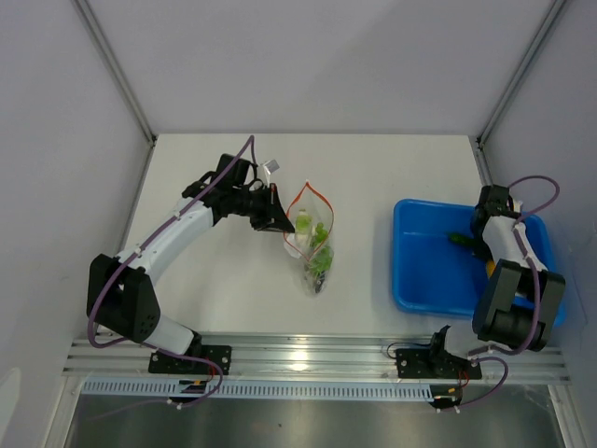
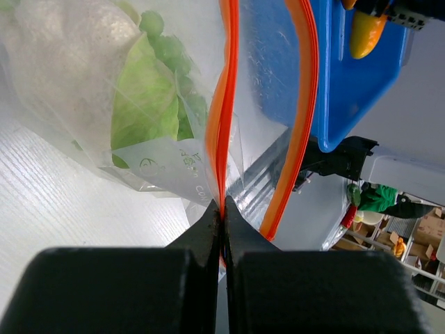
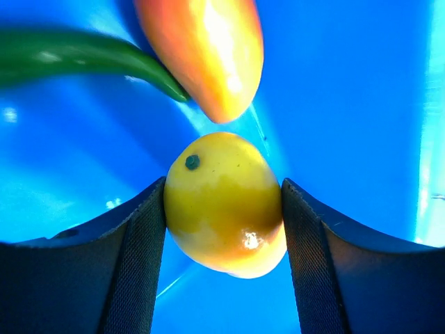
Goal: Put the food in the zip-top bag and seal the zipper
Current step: Pick up the fake fruit from the bin, then place the fake fruit in the zipper food storage bag.
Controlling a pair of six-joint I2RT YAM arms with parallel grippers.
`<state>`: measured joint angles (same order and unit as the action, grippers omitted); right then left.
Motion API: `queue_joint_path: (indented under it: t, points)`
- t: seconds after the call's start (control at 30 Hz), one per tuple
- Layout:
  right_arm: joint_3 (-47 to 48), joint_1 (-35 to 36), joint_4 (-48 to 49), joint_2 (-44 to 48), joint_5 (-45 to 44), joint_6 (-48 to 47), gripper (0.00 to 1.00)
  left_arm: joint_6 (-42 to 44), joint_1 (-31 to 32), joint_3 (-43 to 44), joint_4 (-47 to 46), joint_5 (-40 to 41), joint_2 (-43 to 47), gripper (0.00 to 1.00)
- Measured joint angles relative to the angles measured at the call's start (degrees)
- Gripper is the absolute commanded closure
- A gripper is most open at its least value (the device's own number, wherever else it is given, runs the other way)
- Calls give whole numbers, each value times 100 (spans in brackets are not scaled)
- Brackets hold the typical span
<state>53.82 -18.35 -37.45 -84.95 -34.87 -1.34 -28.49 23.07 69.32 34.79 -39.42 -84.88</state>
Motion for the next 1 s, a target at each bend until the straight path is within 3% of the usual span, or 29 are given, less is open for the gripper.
queue_joint_path:
  t: [0.43, 0.73, 1.0]
  points:
    - [1261, 1921, -758, 1478, 787, 479, 81, 2, 0, 190, 85, 50, -162, 99]
    - [1952, 3458, -155, 1974, 3239, 393, 84, -22, 0, 323, 188, 94, -201, 99]
    - [2208, 4760, 811, 1462, 4406, 400, 83, -98, -2, 431, 356, 177, -201, 99]
